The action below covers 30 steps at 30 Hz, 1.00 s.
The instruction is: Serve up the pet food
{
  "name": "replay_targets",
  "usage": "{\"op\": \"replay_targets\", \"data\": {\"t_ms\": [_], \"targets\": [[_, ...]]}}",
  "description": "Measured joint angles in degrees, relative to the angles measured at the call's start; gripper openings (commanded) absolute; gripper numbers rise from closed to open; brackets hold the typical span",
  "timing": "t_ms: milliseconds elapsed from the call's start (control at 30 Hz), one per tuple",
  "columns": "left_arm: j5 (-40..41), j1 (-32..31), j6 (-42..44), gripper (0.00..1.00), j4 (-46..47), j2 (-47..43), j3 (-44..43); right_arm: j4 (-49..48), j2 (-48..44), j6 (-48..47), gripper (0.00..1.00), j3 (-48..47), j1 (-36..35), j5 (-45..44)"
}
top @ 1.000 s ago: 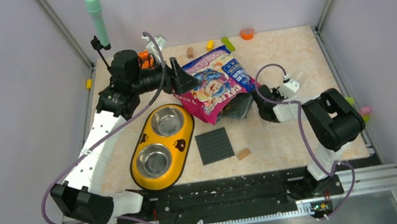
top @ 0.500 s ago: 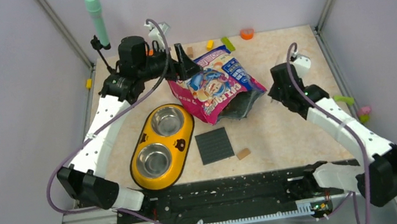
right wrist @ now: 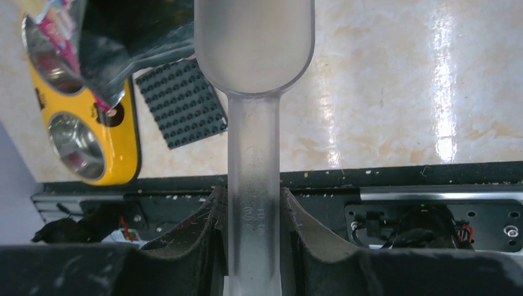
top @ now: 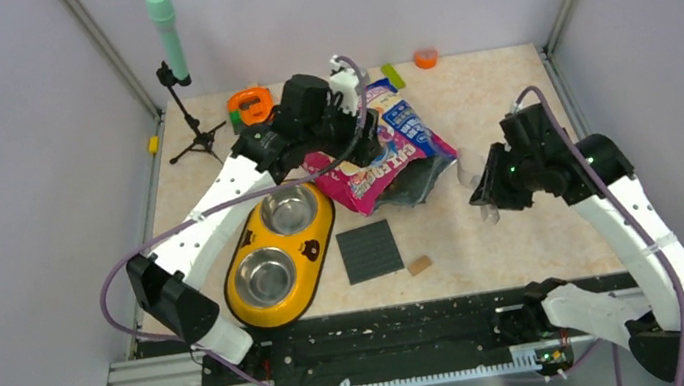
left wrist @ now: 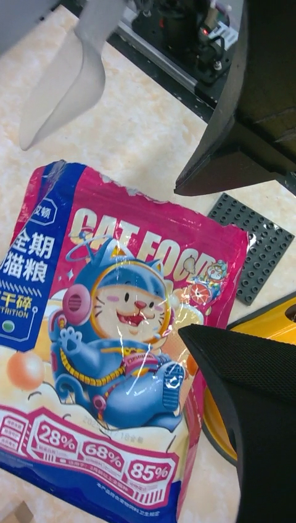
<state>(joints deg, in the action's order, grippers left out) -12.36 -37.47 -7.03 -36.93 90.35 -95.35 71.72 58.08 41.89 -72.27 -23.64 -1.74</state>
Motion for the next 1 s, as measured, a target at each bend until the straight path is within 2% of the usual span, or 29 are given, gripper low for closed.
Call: {"op": "replay_targets", "data": {"t_ms": [167, 300, 433, 700, 767, 833, 933, 967, 1000], "targets": [[7.89, -6.62, 5.64, 0.87, -2.23, 2.78, -2.47, 6.49, 0.07, -2.27, 0.00, -6.36, 0.00, 5.16], [15.21, -12.09, 7.58, 0.89, -1.79, 3.56, -1.20, 10.29, 0.85, -4.90, 0.00, -6.82, 0.00, 8.94], [19.04, -16.63, 7.69, 0.89, -1.66, 3.56, 1.16, 12.26, 1.64, -7.85, 0.00, -6.82, 0.00, 13.09], [30.25, -21.22, 4.90, 0.80, 0.37, 7.98, 1.92, 11.37, 5.03, -12.41, 0.00, -5.38, 0.00, 17.00], [33.29, -20.79, 3.87, 0.73, 0.98, 10.78, 1.90, 10.47, 5.55, -12.96, 0.00, -4.48, 0.00, 17.77], [34.75, -19.74, 2.93, 0.59, 1.16, 13.42, 1.88, 8.90, 6.08, -13.25, 0.00, -3.43, 0.00, 18.62], [35.34, -17.57, 1.49, 0.25, 1.14, 16.00, 1.55, 6.08, 6.86, -13.35, 0.00, -2.32, 0.00, 19.74], [35.32, -17.03, 0.72, 0.08, 1.16, 16.17, 1.38, 5.29, 7.15, -13.33, 0.00, -2.16, 0.00, 19.89], [35.06, -16.46, 0.22, 0.00, 1.09, 16.22, 1.07, 4.17, 7.37, -13.33, 0.00, -1.88, 0.00, 19.98]]}}
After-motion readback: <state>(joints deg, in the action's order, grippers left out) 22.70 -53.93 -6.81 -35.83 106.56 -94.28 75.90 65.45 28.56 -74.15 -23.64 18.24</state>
